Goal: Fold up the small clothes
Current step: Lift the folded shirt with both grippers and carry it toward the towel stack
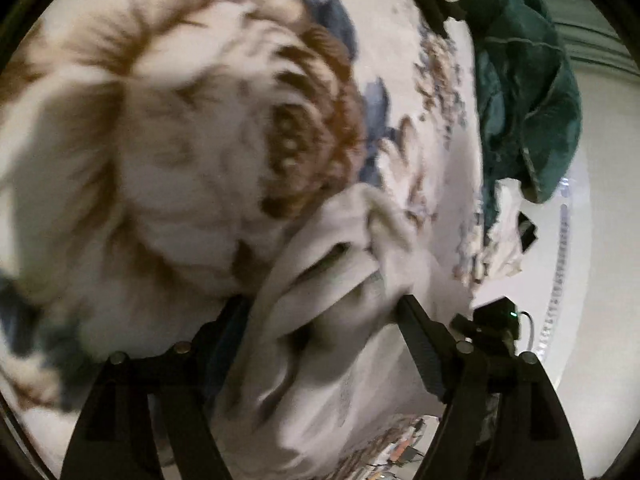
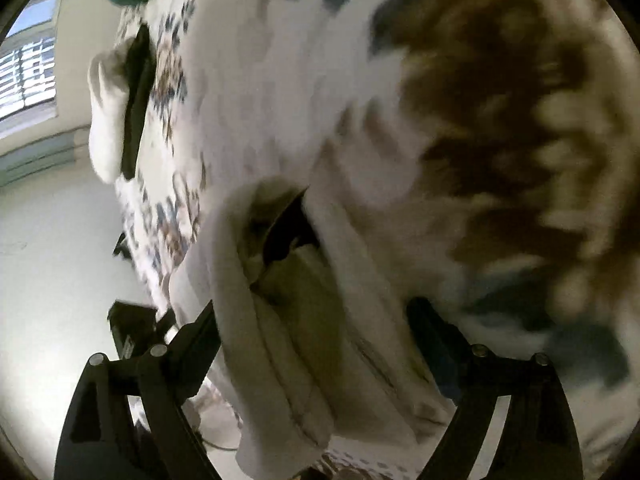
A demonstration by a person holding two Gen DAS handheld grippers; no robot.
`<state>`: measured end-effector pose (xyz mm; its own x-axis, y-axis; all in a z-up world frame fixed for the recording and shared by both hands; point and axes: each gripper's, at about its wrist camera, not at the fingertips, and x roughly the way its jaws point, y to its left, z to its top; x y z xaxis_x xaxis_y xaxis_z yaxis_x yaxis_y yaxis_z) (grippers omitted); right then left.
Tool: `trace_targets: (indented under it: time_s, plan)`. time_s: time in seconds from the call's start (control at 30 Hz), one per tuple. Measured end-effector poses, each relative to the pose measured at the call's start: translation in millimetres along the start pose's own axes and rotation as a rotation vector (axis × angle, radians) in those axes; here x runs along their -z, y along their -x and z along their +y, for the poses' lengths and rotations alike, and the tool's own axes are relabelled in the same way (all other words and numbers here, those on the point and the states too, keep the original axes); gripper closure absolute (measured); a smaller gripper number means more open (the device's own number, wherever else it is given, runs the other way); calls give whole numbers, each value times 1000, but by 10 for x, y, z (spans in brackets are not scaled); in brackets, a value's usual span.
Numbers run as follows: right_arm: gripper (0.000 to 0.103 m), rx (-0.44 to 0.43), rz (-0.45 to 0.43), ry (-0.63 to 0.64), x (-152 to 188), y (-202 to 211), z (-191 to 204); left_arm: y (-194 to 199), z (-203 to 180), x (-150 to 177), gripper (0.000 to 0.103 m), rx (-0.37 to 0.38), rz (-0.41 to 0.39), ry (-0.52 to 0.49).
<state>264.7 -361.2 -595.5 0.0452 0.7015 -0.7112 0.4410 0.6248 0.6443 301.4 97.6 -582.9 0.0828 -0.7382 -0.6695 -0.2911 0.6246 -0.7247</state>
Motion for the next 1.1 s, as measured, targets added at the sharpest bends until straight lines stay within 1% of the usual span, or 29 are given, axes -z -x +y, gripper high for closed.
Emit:
trace_targets:
  time_s: [0.07, 0.17, 0.2, 0.23, 0.27, 0.3, 0.33, 0.37, 0.4, 0.47, 0.6, 0.7, 0.8, 0.87, 0.9, 0.93, 1.03, 1.07, 1.1]
  plan:
    - [10, -19, 23, 25, -18, -95, 56, -59, -52, -17, 28, 9, 15, -2]
    - [10, -35, 35, 37, 4, -150, 130, -143, -136, -38, 28, 64, 36, -6]
    - [10, -52, 33, 35, 14, -150, 132, -155, -146, -40, 28, 66, 40, -12]
    - [10, -70, 30, 30, 29, -154, 132, -180, -179, -37, 28, 45, 40, -27]
    - [13, -66, 24, 27, 41, -150, 124, -194, -228, -24, 30, 20, 26, -54]
    - [25, -61, 11, 20, 60, -141, 108, -191, -260, -9, 36, 0, 6, -72]
    - [38, -57, -6, 15, 83, -129, 92, -185, -308, 9, 50, -38, -14, -93]
    - [69, -53, -11, 11, 93, -120, 79, -170, -353, 28, 73, -57, -24, -116]
    - [73, -45, -18, 6, 113, -111, 77, -143, -365, 44, 74, -63, -34, -126]
    - [78, -36, -46, 19, 167, -61, 137, -45, -448, 80, 76, -63, -60, -140]
    - [81, -21, -68, 38, 218, 54, 338, 145, -651, 110, 77, -69, -79, -166]
    - [81, -31, -78, 63, 214, 172, 595, 366, -804, 1, 77, -48, -113, -179]
    - [82, -42, -95, 115, 120, 278, 1003, 653, -931, -276, 77, -19, -159, -195]
    - [82, -59, -112, 159, -25, 333, 1376, 873, -1016, -584, 77, 12, -191, -192]
    - [82, -68, -119, 177, -102, 349, 1535, 968, -1045, -714, 77, 15, -208, -193]
    - [82, -78, -127, 190, -193, 349, 1706, 1114, -1111, -925, 77, 30, -228, -202]
    - [82, -102, -157, 237, -577, 278, 2348, 1460, -1301, -1489, 77, 18, -273, -244]
    - [82, -117, -167, 246, -717, 225, 2570, 1608, -1392, -1768, 77, -1, -292, -267]
    - [82, -133, -170, 254, -837, 180, 2745, 1712, -1453, -1965, 77, -16, -309, -282]
